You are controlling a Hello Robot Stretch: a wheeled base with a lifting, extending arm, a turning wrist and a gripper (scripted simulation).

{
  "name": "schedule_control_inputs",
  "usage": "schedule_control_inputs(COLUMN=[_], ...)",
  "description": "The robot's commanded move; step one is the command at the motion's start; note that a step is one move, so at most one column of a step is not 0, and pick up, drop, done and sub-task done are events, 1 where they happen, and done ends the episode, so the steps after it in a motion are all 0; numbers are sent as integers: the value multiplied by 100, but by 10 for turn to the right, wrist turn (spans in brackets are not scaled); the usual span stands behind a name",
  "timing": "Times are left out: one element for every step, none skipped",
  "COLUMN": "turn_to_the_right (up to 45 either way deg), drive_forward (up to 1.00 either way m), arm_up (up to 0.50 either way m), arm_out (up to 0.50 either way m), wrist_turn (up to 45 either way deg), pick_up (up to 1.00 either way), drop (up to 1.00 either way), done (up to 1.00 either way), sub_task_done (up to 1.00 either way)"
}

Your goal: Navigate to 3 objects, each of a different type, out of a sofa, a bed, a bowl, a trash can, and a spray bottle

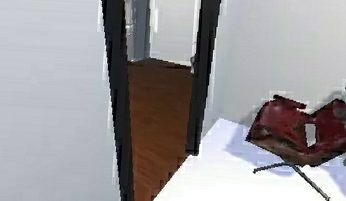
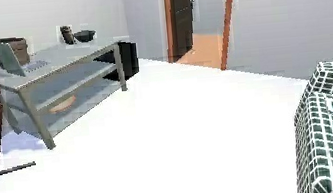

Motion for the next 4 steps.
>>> schedule_control_inputs(turn_to_the_right=[300,0,450,450], drive_forward=[0,10,0,0], arm_up=[0,0,0,0], arm_out=[0,0,0,0], wrist_turn=[0,0,0,0], pick_up=[0,0,0,0], drop=[0,0,0,0], done=[0,0,0,0], sub_task_done=[0,0,0,0])
